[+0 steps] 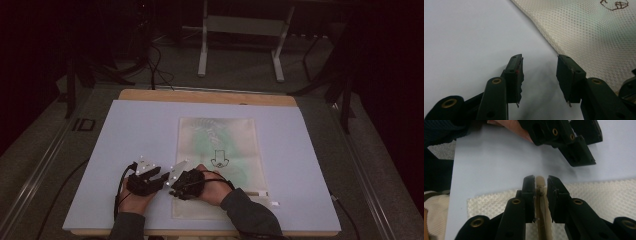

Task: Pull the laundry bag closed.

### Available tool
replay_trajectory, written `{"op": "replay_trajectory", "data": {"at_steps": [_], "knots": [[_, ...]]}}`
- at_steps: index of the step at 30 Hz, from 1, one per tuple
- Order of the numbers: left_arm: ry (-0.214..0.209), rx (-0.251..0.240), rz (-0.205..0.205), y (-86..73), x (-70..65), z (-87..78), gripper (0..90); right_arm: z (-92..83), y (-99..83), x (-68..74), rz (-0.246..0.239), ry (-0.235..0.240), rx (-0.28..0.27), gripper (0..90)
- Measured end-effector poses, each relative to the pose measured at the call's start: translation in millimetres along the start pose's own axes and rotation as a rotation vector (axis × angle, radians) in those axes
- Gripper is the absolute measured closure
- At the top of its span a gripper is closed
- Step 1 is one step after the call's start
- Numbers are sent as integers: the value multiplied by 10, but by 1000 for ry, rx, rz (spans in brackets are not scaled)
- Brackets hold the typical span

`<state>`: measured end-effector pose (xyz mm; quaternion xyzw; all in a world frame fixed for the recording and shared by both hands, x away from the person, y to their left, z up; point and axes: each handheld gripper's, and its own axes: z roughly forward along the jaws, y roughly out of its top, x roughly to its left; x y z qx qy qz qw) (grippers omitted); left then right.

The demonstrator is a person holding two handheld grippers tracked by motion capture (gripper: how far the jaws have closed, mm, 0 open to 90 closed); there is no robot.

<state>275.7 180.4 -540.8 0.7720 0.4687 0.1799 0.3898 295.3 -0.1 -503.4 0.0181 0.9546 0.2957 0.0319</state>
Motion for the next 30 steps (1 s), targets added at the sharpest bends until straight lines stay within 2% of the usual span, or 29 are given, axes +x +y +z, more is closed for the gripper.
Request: {"op": "replay_trajectory", "data": {"at_steps": [21,26,30], "knots": [[-2,-12,-16,-1,18,-12,551,226,93,-33,0,15,40,772],[0,-17,-21,-1,20,-16,546,244,88,-57,16,25,30,792],[0,-19,-27,-2,24,-17,545,242,86,-56,8,20,29,808]]}}
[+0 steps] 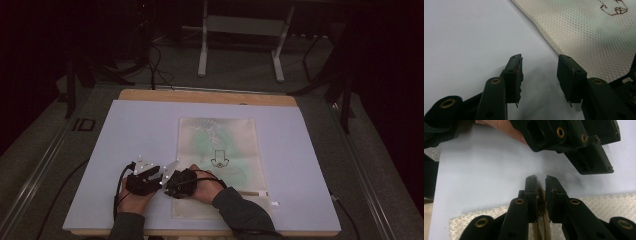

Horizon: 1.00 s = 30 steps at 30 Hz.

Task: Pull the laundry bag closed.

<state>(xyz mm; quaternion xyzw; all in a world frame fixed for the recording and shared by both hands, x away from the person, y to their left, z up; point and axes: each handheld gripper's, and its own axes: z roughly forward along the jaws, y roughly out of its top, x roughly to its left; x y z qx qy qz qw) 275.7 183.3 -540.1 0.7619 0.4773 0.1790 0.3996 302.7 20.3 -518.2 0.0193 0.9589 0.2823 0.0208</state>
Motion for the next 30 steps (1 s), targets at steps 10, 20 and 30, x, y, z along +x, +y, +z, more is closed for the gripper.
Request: {"op": "replay_trajectory", "data": {"at_steps": [10,20,30], "knots": [[-2,-4,-3,-1,7,-3,546,-57,-4,14,2,-5,-28,809],[0,-2,-2,0,6,-2,546,-123,-21,18,16,3,-57,809],[0,1,-4,0,8,0,545,-65,-5,30,1,2,-33,810]]}}
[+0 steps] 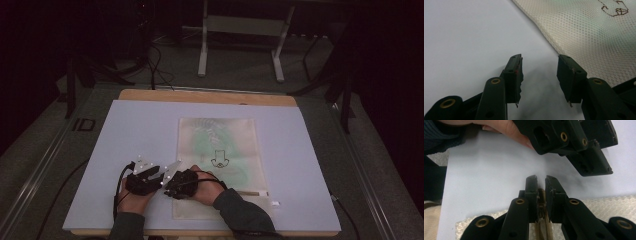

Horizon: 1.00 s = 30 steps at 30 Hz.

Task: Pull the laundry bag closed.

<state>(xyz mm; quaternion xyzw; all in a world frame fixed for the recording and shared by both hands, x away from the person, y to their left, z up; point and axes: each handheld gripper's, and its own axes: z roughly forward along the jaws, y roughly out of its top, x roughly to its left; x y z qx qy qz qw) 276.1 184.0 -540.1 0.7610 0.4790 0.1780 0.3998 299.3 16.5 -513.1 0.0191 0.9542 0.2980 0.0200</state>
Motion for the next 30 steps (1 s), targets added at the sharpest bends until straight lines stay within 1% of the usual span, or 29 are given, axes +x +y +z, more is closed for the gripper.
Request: {"op": "replay_trajectory", "data": {"at_steps": [3,6,8,9,12,17,18,20,23,25,26,30], "knots": [[-4,-2,-10,-2,12,-4,545,-78,20,9,-1,-2,-23,812],[-4,-1,-10,-3,12,-1,544,-129,8,31,-11,-15,-25,812],[-2,0,-4,-2,7,-2,544,-163,-14,29,2,-17,-44,812],[-3,0,-5,-2,7,-1,544,-171,-30,32,-3,-21,-47,810],[-3,2,-4,-2,4,0,544,-209,-82,43,3,-20,-51,809],[-2,3,-1,-1,-3,1,545,-272,-128,51,1,-20,-35,809],[-2,2,1,-1,-5,1,546,-290,-163,54,-5,-21,-22,807],[-3,2,2,-1,-7,1,546,-294,-190,45,0,-18,-19,807],[-5,3,3,0,-9,0,546,-274,-236,23,14,-5,-12,803],[-2,3,6,0,-10,-2,547,-253,-254,14,16,1,-3,782],[-3,2,6,1,-9,-4,548,-248,-261,9,20,9,-3,772],[-5,-3,7,2,-10,-10,553,-238,-269,-4,37,14,-10,763]]}}
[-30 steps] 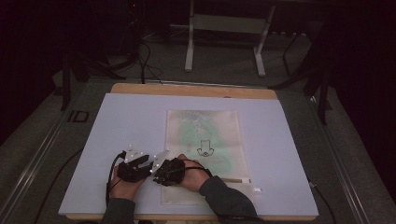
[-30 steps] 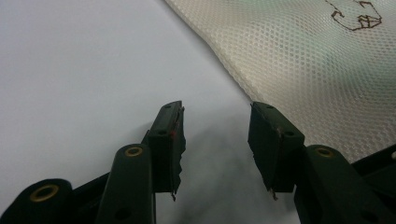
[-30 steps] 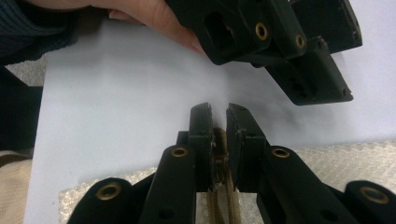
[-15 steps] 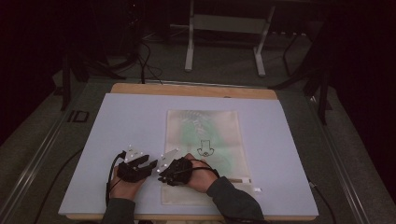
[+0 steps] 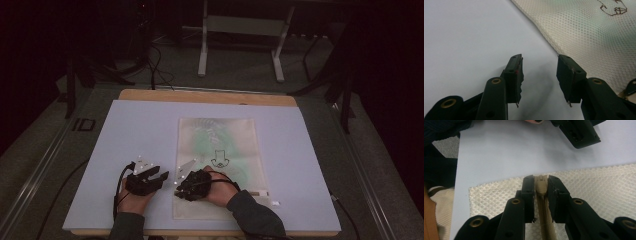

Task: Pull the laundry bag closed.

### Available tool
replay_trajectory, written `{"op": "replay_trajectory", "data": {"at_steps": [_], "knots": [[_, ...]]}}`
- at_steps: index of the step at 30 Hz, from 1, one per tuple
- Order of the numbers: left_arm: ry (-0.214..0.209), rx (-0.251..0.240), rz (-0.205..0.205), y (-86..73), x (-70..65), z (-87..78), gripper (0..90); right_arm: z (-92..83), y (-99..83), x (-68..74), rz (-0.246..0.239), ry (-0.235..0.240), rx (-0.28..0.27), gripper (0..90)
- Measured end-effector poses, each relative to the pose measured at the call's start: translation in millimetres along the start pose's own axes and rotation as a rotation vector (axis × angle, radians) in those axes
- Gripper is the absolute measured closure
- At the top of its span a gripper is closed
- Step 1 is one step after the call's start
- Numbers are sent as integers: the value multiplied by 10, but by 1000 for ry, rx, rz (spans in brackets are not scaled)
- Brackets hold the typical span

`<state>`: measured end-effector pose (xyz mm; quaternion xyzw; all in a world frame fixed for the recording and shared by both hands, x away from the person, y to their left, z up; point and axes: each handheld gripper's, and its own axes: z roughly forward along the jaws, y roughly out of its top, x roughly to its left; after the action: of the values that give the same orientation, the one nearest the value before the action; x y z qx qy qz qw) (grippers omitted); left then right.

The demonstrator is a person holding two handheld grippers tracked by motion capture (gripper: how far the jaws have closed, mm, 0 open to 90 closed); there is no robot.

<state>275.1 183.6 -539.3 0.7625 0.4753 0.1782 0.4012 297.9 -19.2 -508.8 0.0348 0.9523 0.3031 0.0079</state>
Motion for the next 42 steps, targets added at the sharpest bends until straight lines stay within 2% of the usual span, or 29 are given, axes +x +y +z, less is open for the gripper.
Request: {"op": "replay_trajectory", "data": {"at_steps": [3,7,15,18,21,25,32,42], "knots": [[-5,-1,3,1,-7,-6,566,9,-3,-1,10,-4,8,795],[-9,6,13,1,-16,0,589,12,-39,-12,29,-1,11,788],[-24,9,23,4,-35,-8,656,35,-69,-15,36,-2,9,812],[-51,8,29,6,-51,-15,700,37,-69,-8,29,-8,12,815],[-84,2,56,10,-90,-23,761,45,-77,0,29,-11,10,816],[-127,9,62,11,-123,-19,884,49,-84,9,20,-17,10,816],[-180,9,73,16,-190,-23,888,53,-86,24,8,-28,14,817],[-221,57,131,24,-338,62,888,52,-102,20,14,-25,8,818]]}}
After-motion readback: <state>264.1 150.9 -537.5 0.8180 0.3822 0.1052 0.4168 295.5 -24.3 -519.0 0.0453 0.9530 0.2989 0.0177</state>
